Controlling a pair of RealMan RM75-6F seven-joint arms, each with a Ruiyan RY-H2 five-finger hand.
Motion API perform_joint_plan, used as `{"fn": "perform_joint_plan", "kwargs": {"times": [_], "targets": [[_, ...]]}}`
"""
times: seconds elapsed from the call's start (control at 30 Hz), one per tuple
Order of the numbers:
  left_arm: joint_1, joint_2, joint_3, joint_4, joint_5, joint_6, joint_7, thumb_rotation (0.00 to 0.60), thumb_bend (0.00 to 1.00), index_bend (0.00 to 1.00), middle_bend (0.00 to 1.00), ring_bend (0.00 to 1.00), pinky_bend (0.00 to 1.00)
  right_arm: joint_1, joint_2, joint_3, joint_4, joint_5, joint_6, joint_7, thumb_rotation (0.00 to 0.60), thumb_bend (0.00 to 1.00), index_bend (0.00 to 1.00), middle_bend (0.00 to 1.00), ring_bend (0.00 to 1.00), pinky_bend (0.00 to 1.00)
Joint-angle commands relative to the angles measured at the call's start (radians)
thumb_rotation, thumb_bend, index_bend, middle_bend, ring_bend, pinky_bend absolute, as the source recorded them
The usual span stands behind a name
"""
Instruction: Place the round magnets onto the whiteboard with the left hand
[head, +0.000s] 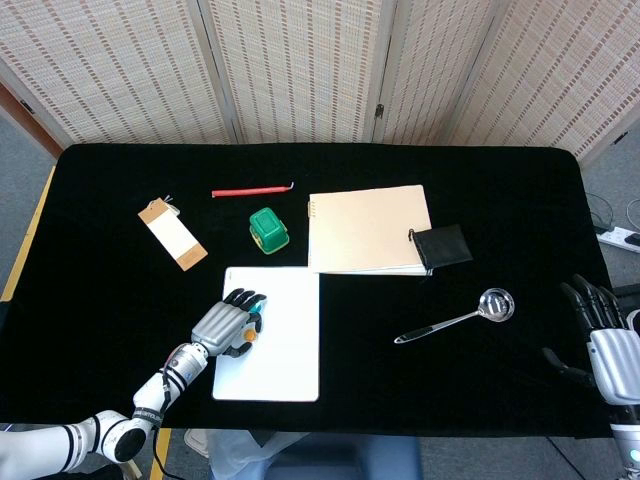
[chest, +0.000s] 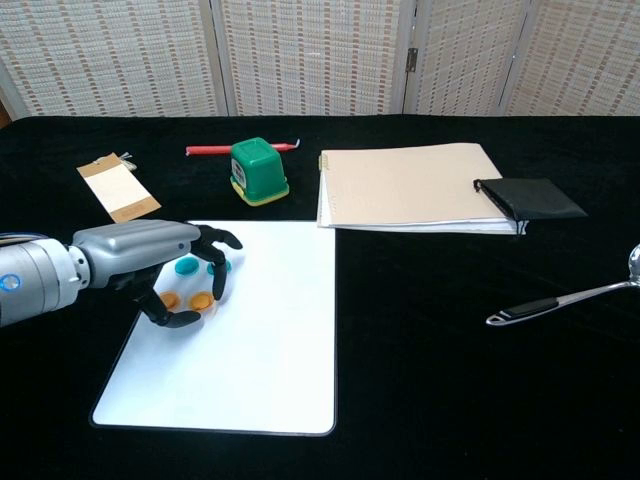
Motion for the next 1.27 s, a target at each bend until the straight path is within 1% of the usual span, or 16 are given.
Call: {"fn": "perform_joint_plan", "kwargs": {"times": [0.03, 0.13, 0.2, 0.33, 0.47, 0.6, 0.73, 0.9, 1.13, 1.27], "targets": [[0.0, 0.0, 0.0, -0.005, 0.0, 0.005, -0.007, 0.6, 0.44, 0.35, 0.04, 0.0, 0.0, -0.001, 0.0, 0.001, 0.0, 0.0, 0.001, 0.001, 0.6, 0.27, 0.0, 0.0, 0.0, 0.0], [0.003, 0.002, -0.002, -0.013, 0.007, 0.018, -0.024, 0.6, 0.43, 0.27, 0.02, 0.0, 0.0, -0.001, 0.0, 0.001, 0.0, -0.001, 0.002, 0.0, 0.6, 0.27, 0.0, 0.0, 0.0, 0.0], [0.007, 0.011, -0.005, -0.024, 0.016, 0.032, -0.041, 0.6, 0.42, 0.25, 0.02, 0.0, 0.0, -0.001, 0.0, 0.001, -0.001, -0.001, 0.003, 0.001, 0.6, 0.27, 0.0, 0.0, 0.0, 0.0], [0.033, 0.054, -0.014, -0.061, 0.036, 0.09, -0.082, 0.6, 0.4, 0.24, 0.02, 0.0, 0.0, -0.002, 0.005, 0.002, -0.002, -0.002, 0.005, 0.002, 0.6, 0.27, 0.0, 0.0, 0.0, 0.0], [0.078, 0.133, -0.017, -0.104, 0.035, 0.153, -0.119, 0.6, 0.4, 0.24, 0.02, 0.0, 0.0, 0.0, 0.018, 0.001, -0.003, 0.003, -0.006, 0.012, 0.6, 0.27, 0.0, 0.0, 0.0, 0.0], [0.149, 0.198, -0.02, -0.128, 0.028, 0.266, -0.131, 0.6, 0.41, 0.24, 0.02, 0.0, 0.0, 0.008, 0.03, -0.005, 0.005, 0.013, -0.04, 0.046, 0.6, 0.27, 0.0, 0.0, 0.0, 0.0], [0.229, 0.24, -0.004, -0.126, 0.059, 0.399, -0.122, 0.6, 0.41, 0.24, 0.02, 0.0, 0.0, 0.022, 0.03, -0.013, 0.022, 0.012, -0.077, 0.074, 0.6, 0.27, 0.0, 0.0, 0.0, 0.0], [0.316, 0.282, 0.03, -0.135, 0.099, 0.512, -0.131, 0.6, 0.41, 0.24, 0.03, 0.0, 0.0, 0.037, 0.014, -0.017, 0.047, 0.002, -0.096, 0.108, 0.6, 0.27, 0.0, 0.0, 0.0, 0.0], [0.418, 0.323, 0.077, -0.169, 0.175, 0.64, -0.156, 0.6, 0.41, 0.24, 0.03, 0.0, 0.0, 0.042, -0.008, -0.026, 0.064, -0.016, -0.096, 0.126, 0.6, 0.27, 0.0, 0.0, 0.0, 0.0], [0.459, 0.331, 0.096, -0.181, 0.204, 0.683, -0.141, 0.6, 0.41, 0.24, 0.03, 0.0, 0.0, 0.039, -0.012, -0.032, 0.057, -0.029, -0.083, 0.14, 0.6, 0.27, 0.0, 0.0, 0.0, 0.0]]}}
